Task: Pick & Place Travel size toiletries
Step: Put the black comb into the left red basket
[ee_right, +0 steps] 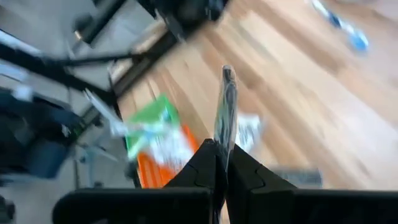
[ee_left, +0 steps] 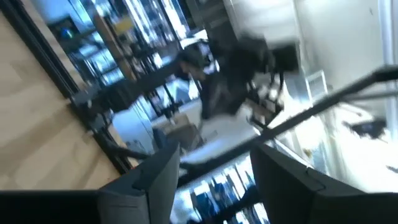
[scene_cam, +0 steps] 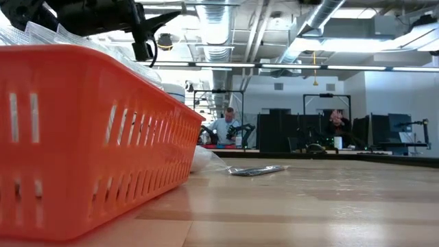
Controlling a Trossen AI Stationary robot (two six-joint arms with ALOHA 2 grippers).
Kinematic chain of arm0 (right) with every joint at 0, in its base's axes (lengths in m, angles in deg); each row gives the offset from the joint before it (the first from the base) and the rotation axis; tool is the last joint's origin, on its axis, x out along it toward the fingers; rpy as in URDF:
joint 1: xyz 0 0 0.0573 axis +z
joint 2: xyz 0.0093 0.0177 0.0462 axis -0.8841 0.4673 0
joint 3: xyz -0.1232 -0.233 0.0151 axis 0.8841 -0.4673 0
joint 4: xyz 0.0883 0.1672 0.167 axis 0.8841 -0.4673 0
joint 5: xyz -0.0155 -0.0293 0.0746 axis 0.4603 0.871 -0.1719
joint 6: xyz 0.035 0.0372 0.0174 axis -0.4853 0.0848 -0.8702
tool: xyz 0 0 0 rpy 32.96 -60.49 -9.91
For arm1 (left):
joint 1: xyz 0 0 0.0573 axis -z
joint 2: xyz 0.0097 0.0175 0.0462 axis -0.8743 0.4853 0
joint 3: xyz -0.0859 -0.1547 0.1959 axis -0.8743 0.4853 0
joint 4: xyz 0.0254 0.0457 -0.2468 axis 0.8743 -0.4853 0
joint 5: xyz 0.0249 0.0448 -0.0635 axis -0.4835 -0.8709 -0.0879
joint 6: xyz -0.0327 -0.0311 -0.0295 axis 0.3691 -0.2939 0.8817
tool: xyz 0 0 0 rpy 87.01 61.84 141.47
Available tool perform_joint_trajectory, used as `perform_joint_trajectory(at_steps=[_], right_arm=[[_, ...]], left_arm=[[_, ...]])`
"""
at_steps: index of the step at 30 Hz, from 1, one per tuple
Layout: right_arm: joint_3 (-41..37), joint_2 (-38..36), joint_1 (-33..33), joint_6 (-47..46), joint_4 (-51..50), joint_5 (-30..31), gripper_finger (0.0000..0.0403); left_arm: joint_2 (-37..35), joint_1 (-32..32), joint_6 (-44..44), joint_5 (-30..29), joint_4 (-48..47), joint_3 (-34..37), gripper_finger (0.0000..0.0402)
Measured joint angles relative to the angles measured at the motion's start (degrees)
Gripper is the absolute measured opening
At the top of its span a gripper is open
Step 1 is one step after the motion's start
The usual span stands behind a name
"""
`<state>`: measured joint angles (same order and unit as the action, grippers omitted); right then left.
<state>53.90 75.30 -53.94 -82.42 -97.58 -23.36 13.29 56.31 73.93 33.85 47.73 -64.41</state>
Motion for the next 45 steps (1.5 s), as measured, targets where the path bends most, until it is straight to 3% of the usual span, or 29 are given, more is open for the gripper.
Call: perform_joint_trajectory(at_steps=[7,13,17,23,33,39,45], right_arm=[[-1.7,-2.0,20.6,-15.6,-12.2,14.3,0.0001],[-9.3,0.2,33.0,-33.0,-11.8,15.4,0.0001],[-12.2,2.5,39.0,-44.6,-9.7,17.9,0.0001],[-12.4,7.2,44.1,-53.3,-8.2,21.2,0.0001],[-12.5,16.8,45.7,-53.0,-1.9,12.7,0.0001],[-16.3,16.3,45.3,-52.9,4.7,12.1,0.0001],[-24.9,14.9,46.6,-60.6,14.3,11.9,0.0]], left_arm=[[0.3,11.6,-4.6,-20.6,0.0,0.0,0.0175],[1.5,21.2,-6.2,-34.6,-0.3,-0.1,0.017],[3.9,25.3,-6.4,-40.2,-0.2,-1.4,0.017],[11.4,26.9,-6.4,-40.9,0.1,-6.9,0.0171],[23.6,26.8,-6.2,-35.7,0.5,-16.8,0.0167],[25.2,27.1,-6.1,-34.1,0.5,-18.3,0.0167],[25.2,27.6,-6.2,-34.1,1.3,-18.3,0.0167]])
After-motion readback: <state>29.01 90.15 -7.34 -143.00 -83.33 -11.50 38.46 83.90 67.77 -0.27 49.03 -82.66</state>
